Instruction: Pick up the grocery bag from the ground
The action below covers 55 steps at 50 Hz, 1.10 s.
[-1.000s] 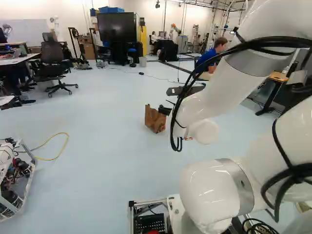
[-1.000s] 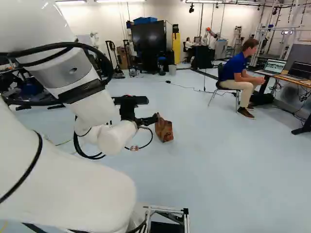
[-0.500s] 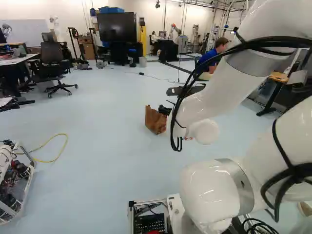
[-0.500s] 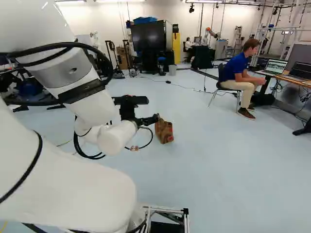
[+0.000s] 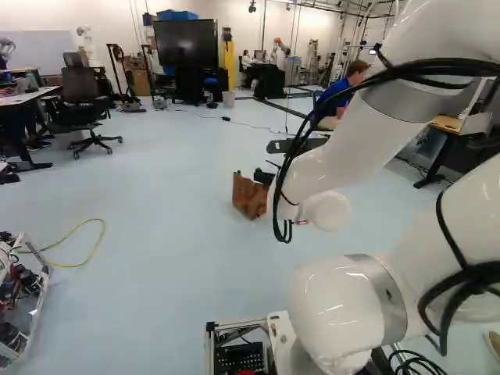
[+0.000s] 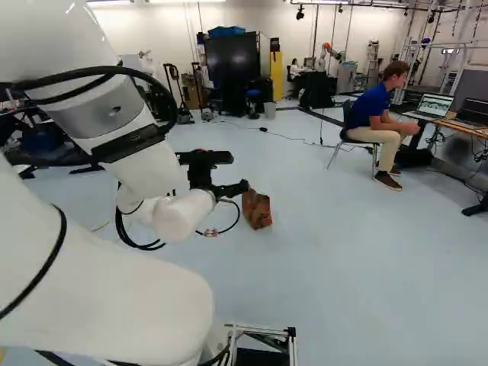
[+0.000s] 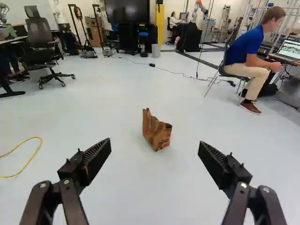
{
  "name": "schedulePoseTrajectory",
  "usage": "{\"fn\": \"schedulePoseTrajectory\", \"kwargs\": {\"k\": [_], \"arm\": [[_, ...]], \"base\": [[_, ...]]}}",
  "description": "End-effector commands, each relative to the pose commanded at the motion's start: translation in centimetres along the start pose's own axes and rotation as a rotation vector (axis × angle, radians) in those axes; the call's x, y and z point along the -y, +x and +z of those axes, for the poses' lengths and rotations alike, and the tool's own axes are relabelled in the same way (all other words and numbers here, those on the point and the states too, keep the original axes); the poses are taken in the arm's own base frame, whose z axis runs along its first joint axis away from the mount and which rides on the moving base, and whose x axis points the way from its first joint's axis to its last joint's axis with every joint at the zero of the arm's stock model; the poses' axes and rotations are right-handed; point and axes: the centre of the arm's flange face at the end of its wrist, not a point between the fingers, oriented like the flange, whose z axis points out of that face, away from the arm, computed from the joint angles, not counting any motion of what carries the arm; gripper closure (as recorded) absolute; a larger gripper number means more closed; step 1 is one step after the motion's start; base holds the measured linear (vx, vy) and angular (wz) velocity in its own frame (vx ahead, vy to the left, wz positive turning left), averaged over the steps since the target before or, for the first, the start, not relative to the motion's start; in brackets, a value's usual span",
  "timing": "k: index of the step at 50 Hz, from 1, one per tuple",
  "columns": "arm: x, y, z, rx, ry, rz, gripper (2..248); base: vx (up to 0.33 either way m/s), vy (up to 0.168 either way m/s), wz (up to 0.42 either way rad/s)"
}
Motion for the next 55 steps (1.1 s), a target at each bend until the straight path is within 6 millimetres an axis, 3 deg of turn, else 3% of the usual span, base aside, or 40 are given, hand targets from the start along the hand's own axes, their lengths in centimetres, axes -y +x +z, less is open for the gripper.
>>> {"fn": "schedulePoseTrajectory", "kwargs": {"k": [55], "arm": [[0.0,0.0,0.0,0.0,0.0,0.0,3]], "base": [[0.163,-0.036,-0.004]]}}
